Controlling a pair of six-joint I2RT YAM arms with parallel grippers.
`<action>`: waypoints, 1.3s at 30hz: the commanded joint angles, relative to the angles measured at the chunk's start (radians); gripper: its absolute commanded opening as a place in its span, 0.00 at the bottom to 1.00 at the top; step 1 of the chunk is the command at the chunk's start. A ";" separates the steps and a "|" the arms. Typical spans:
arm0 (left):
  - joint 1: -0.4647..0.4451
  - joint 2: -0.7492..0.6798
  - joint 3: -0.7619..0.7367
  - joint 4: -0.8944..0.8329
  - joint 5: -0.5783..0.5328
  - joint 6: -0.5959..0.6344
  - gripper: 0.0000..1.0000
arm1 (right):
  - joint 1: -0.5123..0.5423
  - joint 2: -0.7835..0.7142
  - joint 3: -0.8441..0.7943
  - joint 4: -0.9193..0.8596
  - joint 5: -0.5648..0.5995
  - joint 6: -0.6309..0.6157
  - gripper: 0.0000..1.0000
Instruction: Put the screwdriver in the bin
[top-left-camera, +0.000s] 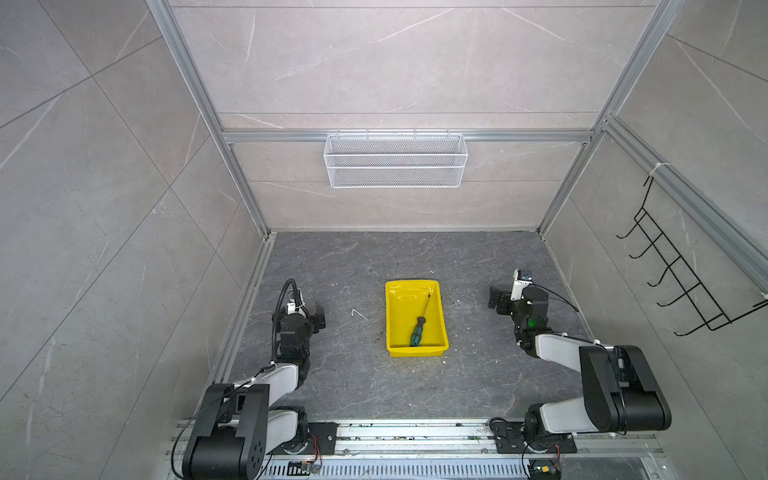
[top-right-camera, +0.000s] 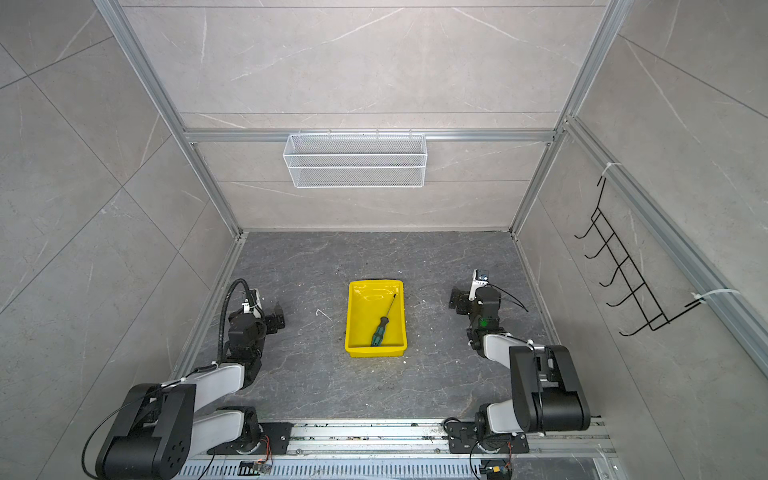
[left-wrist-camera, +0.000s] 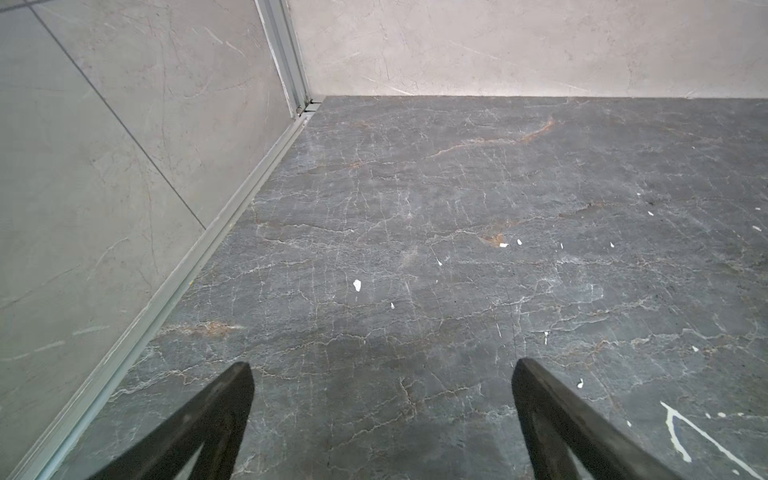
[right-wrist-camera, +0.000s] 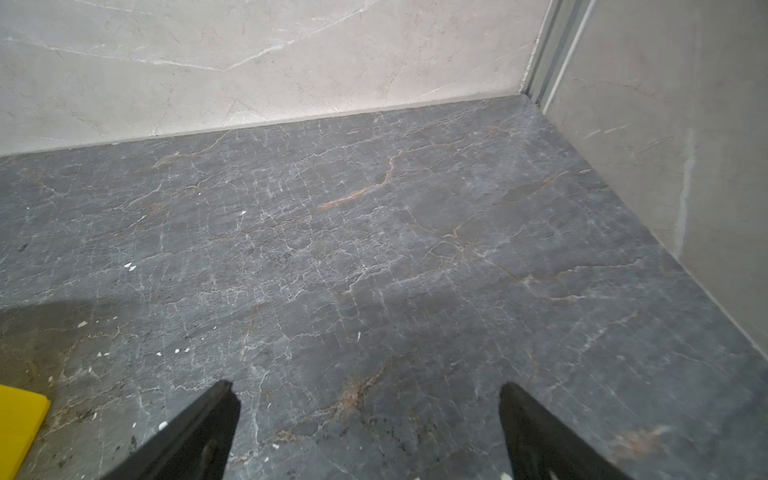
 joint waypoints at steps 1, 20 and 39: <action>0.004 0.079 0.032 0.143 0.029 0.024 1.00 | 0.009 0.014 -0.020 0.072 -0.035 -0.030 1.00; 0.098 0.255 0.148 0.083 0.118 -0.039 1.00 | 0.020 0.051 -0.098 0.242 -0.066 -0.053 1.00; 0.099 0.250 0.149 0.077 0.118 -0.038 1.00 | 0.021 0.051 -0.095 0.239 -0.064 -0.056 0.99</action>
